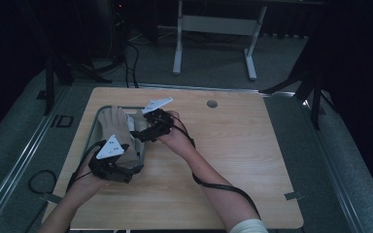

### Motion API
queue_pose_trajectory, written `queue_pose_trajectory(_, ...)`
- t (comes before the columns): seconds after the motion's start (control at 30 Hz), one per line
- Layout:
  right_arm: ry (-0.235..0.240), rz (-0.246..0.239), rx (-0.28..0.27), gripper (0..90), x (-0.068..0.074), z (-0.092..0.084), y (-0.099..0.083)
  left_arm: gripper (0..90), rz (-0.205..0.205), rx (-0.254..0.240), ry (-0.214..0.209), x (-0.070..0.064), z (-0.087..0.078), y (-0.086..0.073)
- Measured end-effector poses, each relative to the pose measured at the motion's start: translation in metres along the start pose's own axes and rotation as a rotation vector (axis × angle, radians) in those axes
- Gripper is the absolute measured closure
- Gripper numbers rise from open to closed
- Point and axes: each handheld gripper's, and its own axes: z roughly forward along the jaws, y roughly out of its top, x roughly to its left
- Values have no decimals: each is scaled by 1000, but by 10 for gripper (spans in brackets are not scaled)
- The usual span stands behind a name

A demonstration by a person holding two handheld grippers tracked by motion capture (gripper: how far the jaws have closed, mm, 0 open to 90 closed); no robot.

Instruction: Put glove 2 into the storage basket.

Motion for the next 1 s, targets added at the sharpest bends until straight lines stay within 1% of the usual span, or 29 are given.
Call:
queue_pose_trajectory(0.03, 0, 0, 0, 162, 0, 0, 0, 151, 0, 0, 0, 0, 0, 0)
queue_pose_trajectory(0.07, -3, 10, -5, 163, -3, -8, -7, 151, 0, -5, -8, -2, 3, 1)
queue_pose_trajectory(0.1, -3, 10, -5, 163, -3, -8, -7, 151, -3, -8, -15, -4, 5, 2)
queue_pose_trajectory(0.13, -5, 11, -2, 163, -5, -15, -14, 151, 2, -13, -27, -8, 11, 4)
queue_pose_trajectory(0.2, -12, 11, 0, 163, -7, -22, -20, 151, -1, -17, -41, -12, 17, 7)
queue_pose_trajectory(0.23, -14, 13, -4, 163, -9, -26, -25, 151, -1, -17, -41, -12, 17, 7)
queue_pose_trajectory(0.27, -21, 13, -1, 164, -10, -30, -28, 151, 6, -17, -53, -16, 23, 8)
queue_pose_trajectory(0.3, -28, 10, 1, 164, -11, -33, -32, 151, 8, -22, -55, -18, 25, 9)
queue_pose_trajectory(0.33, -28, 17, 0, 164, -13, -36, -36, 151, 6, -26, -61, -20, 28, 10)
queue_pose_trajectory(0.37, -30, 24, 0, 164, -14, -40, -39, 151, 6, -26, -61, -20, 28, 10)
queue_pose_trajectory(0.4, -33, 25, 0, 164, -15, -42, -43, 151, 13, -30, -72, -25, 33, 11)
queue_pose_trajectory(0.43, -33, 25, 0, 164, -15, -42, -43, 152, 13, -30, -72, -25, 33, 11)
queue_pose_trajectory(0.47, -43, 27, 5, 164, -17, -47, -52, 151, 10, -36, -91, -29, 38, 13)
queue_pose_trajectory(0.5, -44, 34, 7, 164, -18, -49, -56, 151, 10, -36, -91, -29, 38, 13)
queue_pose_trajectory(0.53, -45, 35, 10, 164, -19, -51, -60, 151, 12, -36, -114, -32, 43, 14)
queue_pose_trajectory(0.6, -50, 36, 18, 164, -20, -55, -68, 151, 14, -38, -129, -35, 49, 14)
queue_pose_trajectory(0.63, -50, 36, 18, 164, -20, -55, -68, 151, 14, -38, -129, -35, 49, 14)
queue_pose_trajectory(0.67, -54, 31, 28, 164, -21, -58, -75, 151, 20, -37, -137, -39, 53, 13)
queue_pose_trajectory(0.7, -56, 27, 32, 164, -21, -60, -79, 151, 20, -37, -137, -39, 53, 13)
queue_pose_trajectory(0.73, -52, 31, 32, 164, -22, -62, -82, 152, 30, -38, -148, -42, 57, 13)
queue_pose_trajectory(0.77, -54, 35, 30, 164, -22, -64, -86, 151, 30, -38, -148, -42, 57, 13)
queue_pose_trajectory(0.8, -56, 36, 31, 164, -23, -65, -89, 152, 30, -36, -153, -45, 62, 11)
queue_pose_trajectory(0.83, -56, 36, 31, 164, -23, -65, -89, 151, 30, -36, -153, -45, 62, 11)
queue_pose_trajectory(0.87, -55, 43, 30, 164, -24, -68, -97, 151, 34, -30, -162, -47, 66, 10)
queue_pose_trajectory(0.9, -55, 43, 30, 164, -24, -68, -97, 151, 34, -30, -162, -47, 66, 10)
queue_pose_trajectory(1.0, -56, 50, 36, 164, -25, -71, -108, 151, 37, -29, -173, -51, 73, 8)
